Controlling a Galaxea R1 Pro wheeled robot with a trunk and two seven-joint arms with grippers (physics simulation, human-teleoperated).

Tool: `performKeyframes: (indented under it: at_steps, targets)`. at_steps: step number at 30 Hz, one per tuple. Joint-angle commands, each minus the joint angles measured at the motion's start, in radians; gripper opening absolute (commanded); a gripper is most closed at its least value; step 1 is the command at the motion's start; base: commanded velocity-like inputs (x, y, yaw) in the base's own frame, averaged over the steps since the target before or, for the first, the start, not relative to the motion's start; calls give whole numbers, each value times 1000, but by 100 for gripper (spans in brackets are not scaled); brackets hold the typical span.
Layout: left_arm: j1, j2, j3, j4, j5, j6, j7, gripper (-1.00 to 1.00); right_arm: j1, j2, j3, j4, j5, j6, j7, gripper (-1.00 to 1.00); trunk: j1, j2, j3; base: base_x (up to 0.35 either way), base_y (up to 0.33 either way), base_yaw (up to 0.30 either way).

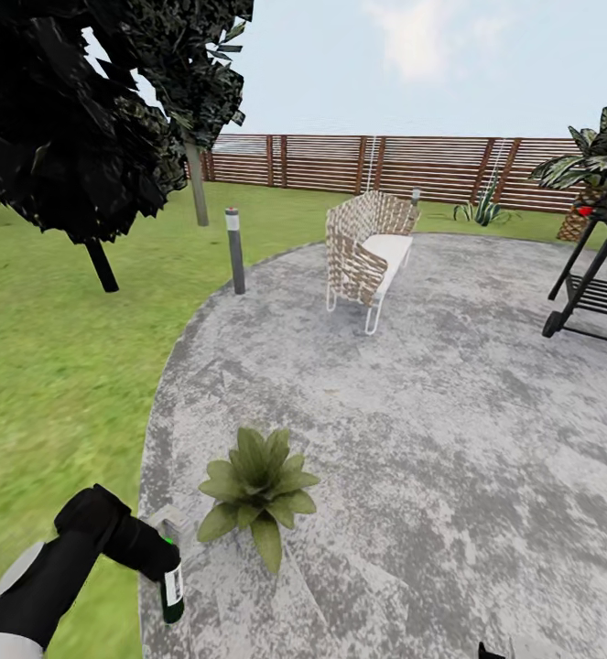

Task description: Pick up the pesticide atomizer in the garden and spray insectifuge to fully cover both potted plants in the garden.

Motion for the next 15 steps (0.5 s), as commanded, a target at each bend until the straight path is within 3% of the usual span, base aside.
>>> performKeyframes:
  at_steps: [1,2,3,4,6,11,14,15]
  targets:
    - [-10,7,-1,-1,-25,10,-40,-100,-1,1,-6,5,11,-4,-3,100,0,0,-1,246,-67,0]
    - [-15,11,-1,0,-36,10,-52,-100,-1,2,-6,6,11,-4,-3,100,0,0,-1,231,-54,0]
    - [-25,18,-1,1,-75,12,-89,-100,-1,6,-6,9,11,-4,-3,100,0,0,-1,165,-28,0]
    - [-32,24,-1,1,-151,15,-167,-100,-1,14,-6,10,12,-5,-3,100,0,0,-1,54,-9,0]
    - [-34,26,-2,1,-216,15,-236,-100,-1,16,-6,11,12,-5,-3,100,0,0,-1,28,-5,0]
    - [-28,23,0,0,-371,14,-236,-100,-1,18,-6,11,12,-5,-3,100,0,0,-2,7,-1,6]
    - [-24,16,-2,0,-423,17,-236,-100,-1,14,-7,8,16,-6,-4,100,0,0,-4,88,-36,41]
    - [-24,17,-2,0,-423,17,-236,-100,-1,13,-6,8,17,-5,-3,100,0,0,-4,251,-109,2]
